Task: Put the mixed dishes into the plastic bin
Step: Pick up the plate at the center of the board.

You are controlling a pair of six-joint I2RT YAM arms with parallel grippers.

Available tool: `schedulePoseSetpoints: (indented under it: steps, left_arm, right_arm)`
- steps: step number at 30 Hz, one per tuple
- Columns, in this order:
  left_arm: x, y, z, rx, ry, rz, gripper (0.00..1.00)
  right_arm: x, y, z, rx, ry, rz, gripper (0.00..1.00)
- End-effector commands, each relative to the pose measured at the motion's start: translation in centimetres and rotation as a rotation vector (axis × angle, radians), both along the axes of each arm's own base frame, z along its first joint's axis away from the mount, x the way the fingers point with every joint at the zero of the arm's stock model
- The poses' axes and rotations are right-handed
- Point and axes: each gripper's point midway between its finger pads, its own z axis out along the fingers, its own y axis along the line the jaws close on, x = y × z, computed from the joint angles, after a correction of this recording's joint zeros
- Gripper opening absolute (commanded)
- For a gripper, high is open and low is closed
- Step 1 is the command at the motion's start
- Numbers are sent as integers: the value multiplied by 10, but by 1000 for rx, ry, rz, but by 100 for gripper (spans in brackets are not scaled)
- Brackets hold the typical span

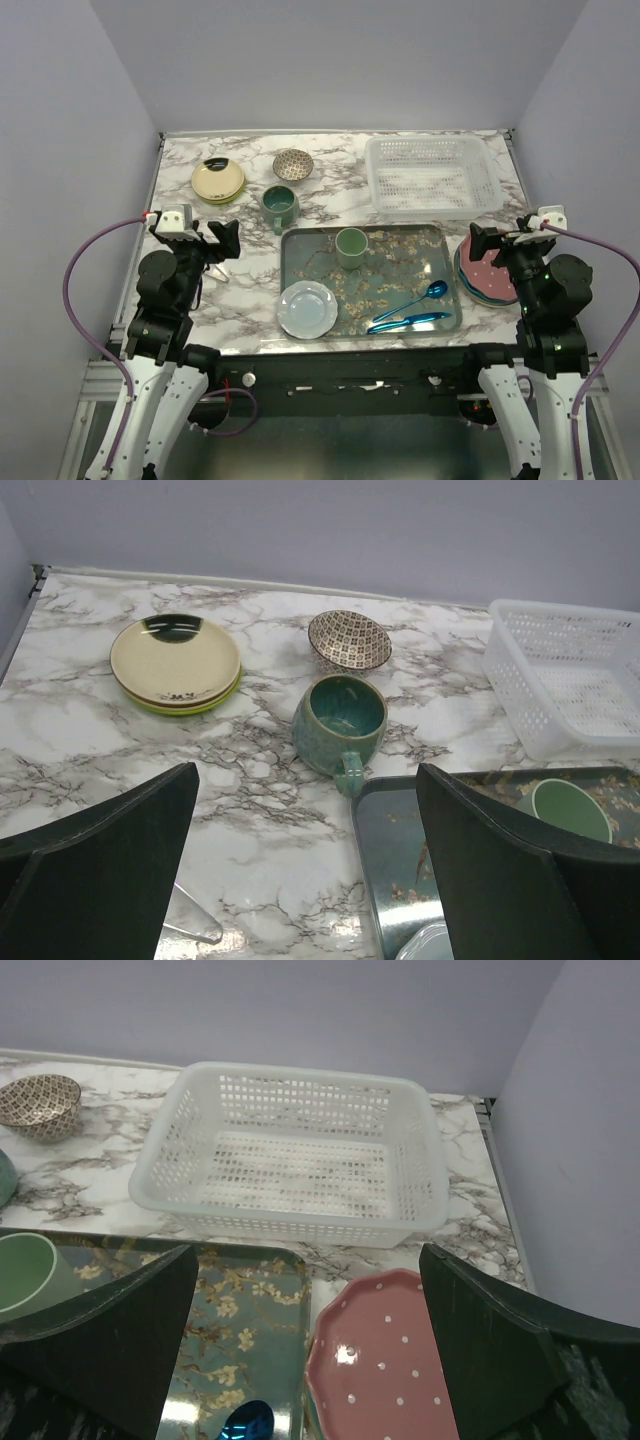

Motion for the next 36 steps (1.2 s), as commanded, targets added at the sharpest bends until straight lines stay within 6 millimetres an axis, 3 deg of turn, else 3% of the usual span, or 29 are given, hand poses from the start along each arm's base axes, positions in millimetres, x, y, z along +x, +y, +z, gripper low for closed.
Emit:
schedulePoseSetpoints:
  steps: [1, 14, 19, 25, 29, 34, 36]
  left_arm:
    - [-3, 0, 13, -1, -43, -5, 99]
    - [-1, -5, 9, 0, -31, -30, 99]
    - [0, -7, 9, -4, -24, -44, 99]
    - [0, -8, 9, -3, -24, -48, 99]
    - [-3, -8, 10, -4, -32, -51, 99]
    - [-5, -9, 13, -6, -44, -59, 99]
    - [-6, -10, 14, -9, -48, -67, 99]
  right_arm:
    - [0, -3, -7, -7, 28, -16, 100]
    - [17, 15, -46, -207, 48, 148, 100]
    - [30, 33, -82, -222, 156, 281, 100]
    - [44, 48, -109, -225, 284, 402, 100]
    - [57, 34, -105, -304, 370, 366, 100]
    - [42, 34, -102, -359, 325, 386, 100]
    - [34, 36, -110, -371, 347, 408, 100]
